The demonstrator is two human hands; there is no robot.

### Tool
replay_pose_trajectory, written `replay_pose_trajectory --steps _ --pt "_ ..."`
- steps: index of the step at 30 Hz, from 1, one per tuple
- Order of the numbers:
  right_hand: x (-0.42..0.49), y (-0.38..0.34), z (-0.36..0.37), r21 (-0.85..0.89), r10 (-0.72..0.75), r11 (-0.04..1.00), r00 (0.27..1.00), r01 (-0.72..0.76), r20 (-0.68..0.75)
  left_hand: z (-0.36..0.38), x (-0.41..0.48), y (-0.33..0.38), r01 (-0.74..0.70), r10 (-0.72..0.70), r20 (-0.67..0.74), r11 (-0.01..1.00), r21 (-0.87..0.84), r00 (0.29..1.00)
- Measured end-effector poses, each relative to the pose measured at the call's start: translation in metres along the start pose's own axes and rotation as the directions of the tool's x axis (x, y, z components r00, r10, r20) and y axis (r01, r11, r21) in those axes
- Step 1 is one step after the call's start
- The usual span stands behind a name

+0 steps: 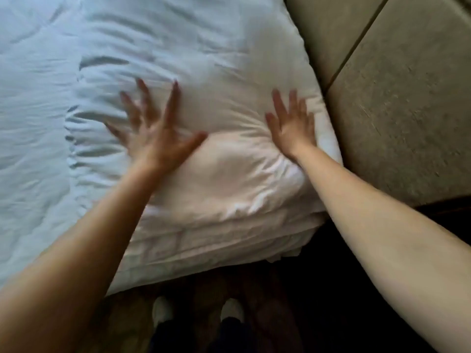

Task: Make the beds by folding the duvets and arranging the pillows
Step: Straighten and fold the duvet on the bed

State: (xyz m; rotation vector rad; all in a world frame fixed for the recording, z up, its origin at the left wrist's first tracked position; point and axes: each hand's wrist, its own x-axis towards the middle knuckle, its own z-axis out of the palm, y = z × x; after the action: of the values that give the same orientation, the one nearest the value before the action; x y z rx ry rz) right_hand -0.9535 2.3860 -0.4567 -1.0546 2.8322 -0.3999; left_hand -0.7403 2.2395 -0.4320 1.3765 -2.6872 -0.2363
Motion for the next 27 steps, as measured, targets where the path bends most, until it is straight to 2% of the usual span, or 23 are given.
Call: replay_pose_trajectory --steps 1,2,6,7,10,11,12,14,16,18,20,23,27 --pt "-0.005 0.014 0.019 -0.052 0.077 0.996 0.969 -0.067 0.234 0.014 -0.003 -0.005 -0.011 0.002 0.158 0.998 0.056 0.987" --pt "-0.009 0.023 0.031 -0.077 0.139 0.990 0.920 -0.119 0.367 0.025 -0.005 -0.008 -0.036 0.011 0.269 0.996 0.086 0.963" --pt "-0.013 0.024 0.015 -0.246 0.313 0.947 0.765 -0.206 0.563 0.017 -0.024 -0.002 -0.187 0.096 0.497 0.973 0.136 0.863" --pt "-0.014 0.019 0.005 -0.309 0.354 0.930 0.712 -0.198 0.607 0.010 -0.035 -0.001 -0.270 0.144 0.572 0.952 0.142 0.807" --pt "-0.013 0.018 -0.008 -0.363 0.387 0.920 0.484 -0.148 0.784 -0.024 -0.068 -0.008 -0.537 0.260 0.788 0.837 0.105 0.559" --pt "-0.010 0.017 -0.011 -0.358 0.365 0.928 0.424 -0.100 0.829 -0.038 -0.075 -0.013 -0.567 0.271 0.815 0.819 0.084 0.513" --pt "-0.012 0.005 -0.024 -0.353 0.342 0.935 0.378 -0.041 0.861 -0.055 -0.080 -0.017 -0.566 0.279 0.823 0.822 0.062 0.495" --pt "-0.028 -0.047 -0.077 -0.278 0.220 0.957 0.415 0.084 0.883 -0.094 -0.087 -0.031 -0.478 0.281 0.800 0.878 0.008 0.530" --pt "-0.039 -0.088 -0.115 -0.169 0.052 0.970 0.534 0.172 0.844 -0.126 -0.087 -0.052 -0.337 0.263 0.749 0.940 -0.056 0.609" --pt "-0.045 -0.118 -0.141 -0.069 -0.053 0.984 0.633 0.166 0.773 -0.159 -0.084 -0.083 -0.214 0.211 0.675 0.973 -0.080 0.707" --pt "-0.052 -0.146 -0.166 -0.014 -0.106 0.985 0.672 0.172 0.733 -0.192 -0.082 -0.117 -0.103 0.131 0.627 0.991 -0.080 0.768" --pt "-0.060 -0.189 -0.196 0.016 -0.150 0.981 0.700 0.194 0.698 -0.242 -0.082 -0.168 0.048 0.016 0.573 0.994 -0.096 0.820" --pt "-0.067 -0.263 -0.216 0.007 -0.185 0.975 0.799 0.221 0.573 -0.305 -0.089 -0.241 0.144 -0.039 0.475 0.972 -0.187 0.879"
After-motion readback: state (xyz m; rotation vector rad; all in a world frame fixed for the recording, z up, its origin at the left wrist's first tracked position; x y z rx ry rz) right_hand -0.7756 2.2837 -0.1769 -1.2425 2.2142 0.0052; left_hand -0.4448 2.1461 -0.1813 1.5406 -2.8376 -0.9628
